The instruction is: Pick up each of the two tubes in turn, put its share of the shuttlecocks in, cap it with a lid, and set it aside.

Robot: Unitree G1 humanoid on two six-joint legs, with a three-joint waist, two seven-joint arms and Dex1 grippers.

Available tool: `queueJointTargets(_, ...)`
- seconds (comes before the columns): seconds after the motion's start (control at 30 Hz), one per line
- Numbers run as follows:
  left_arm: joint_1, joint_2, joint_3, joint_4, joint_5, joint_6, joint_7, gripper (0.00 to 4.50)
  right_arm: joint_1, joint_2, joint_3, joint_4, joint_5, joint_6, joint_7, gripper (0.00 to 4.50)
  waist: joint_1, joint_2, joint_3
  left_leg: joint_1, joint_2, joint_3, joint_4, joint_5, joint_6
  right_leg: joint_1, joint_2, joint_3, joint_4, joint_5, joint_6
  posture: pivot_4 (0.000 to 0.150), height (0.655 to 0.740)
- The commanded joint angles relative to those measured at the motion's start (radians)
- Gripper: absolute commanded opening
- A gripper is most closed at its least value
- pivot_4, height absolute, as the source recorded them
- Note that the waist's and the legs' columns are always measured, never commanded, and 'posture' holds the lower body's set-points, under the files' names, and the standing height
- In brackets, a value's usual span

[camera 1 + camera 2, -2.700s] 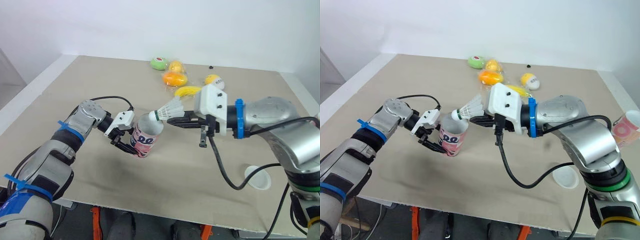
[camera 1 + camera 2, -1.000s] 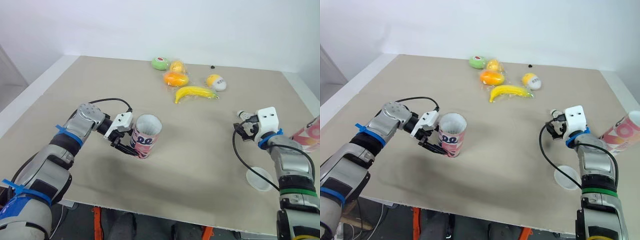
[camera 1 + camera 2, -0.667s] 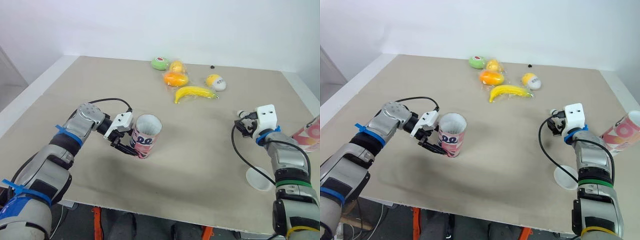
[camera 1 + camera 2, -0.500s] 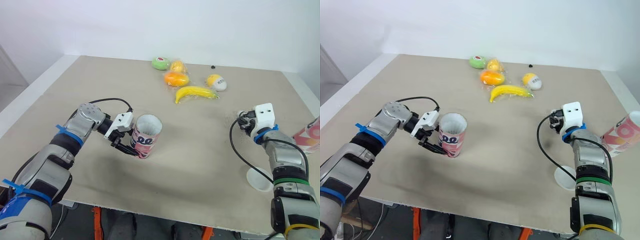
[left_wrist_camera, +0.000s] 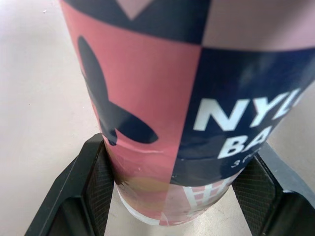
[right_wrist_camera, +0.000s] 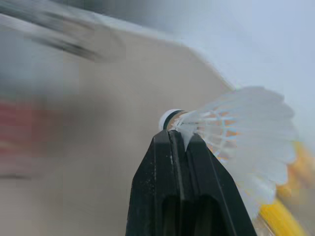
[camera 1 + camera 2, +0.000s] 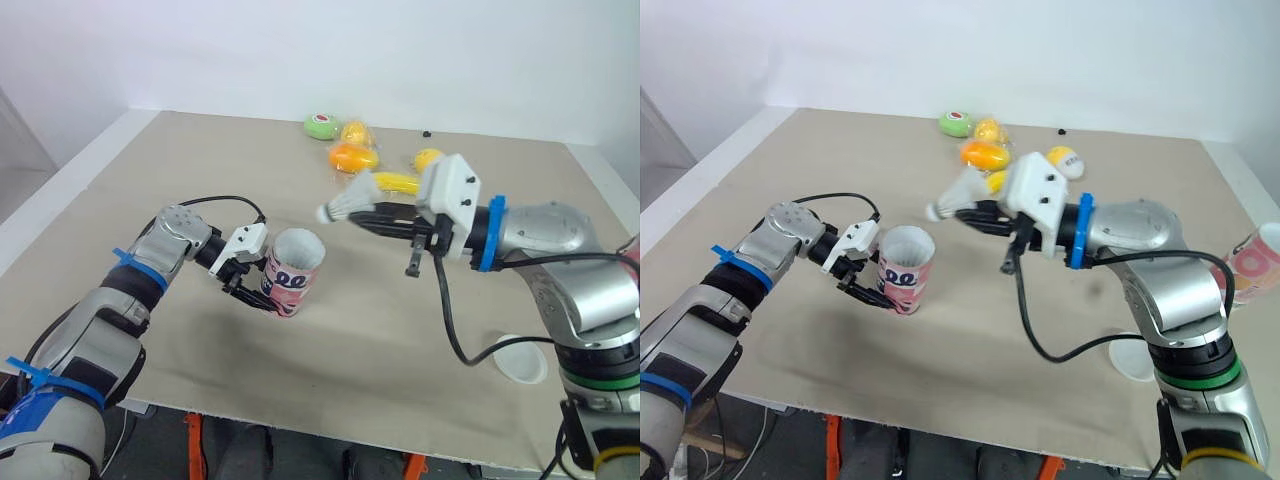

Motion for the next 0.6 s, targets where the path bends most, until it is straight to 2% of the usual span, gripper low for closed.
queueJointTargets(0.03,0.018,-0.028,-0.039,0.011,0.037,-0.003,-0.009,3.14,-0.076,-0.017,-0.002,0.004,0.008,0.019,0.029,0.02,0.001,-0.001,0.0,0.0,0.0,0.0,0.001,0.0,0.0,-0.002,-0.001,-0.002,0.0,-0.002,-0.003,0.15,0.7179)
queueJointTargets(0.53,0.025,-0.029,-0.025,0.015,0.045,-0.004,-0.009,3.14,-0.183,-0.029,0.179,0.063,-0.045,0.041,0.224,0.02,0.001,-0.003,0.0,0.0,-0.001,-0.003,0.0,0.0,0.0,0.0,-0.004,-0.009,0.0,-0.002,-0.002,0.15,0.7179)
queueJointTargets(0.6,0.025,-0.029,-0.025,0.014,0.044,-0.005,-0.009,3.14,-0.199,-0.022,0.192,0.074,-0.044,0.059,0.239,0.66,0.001,-0.003,0.0,0.0,-0.001,-0.003,0.0,0.0,0.0,0.0,-0.004,-0.009,0.0,-0.002,-0.002,0.15,0.7179)
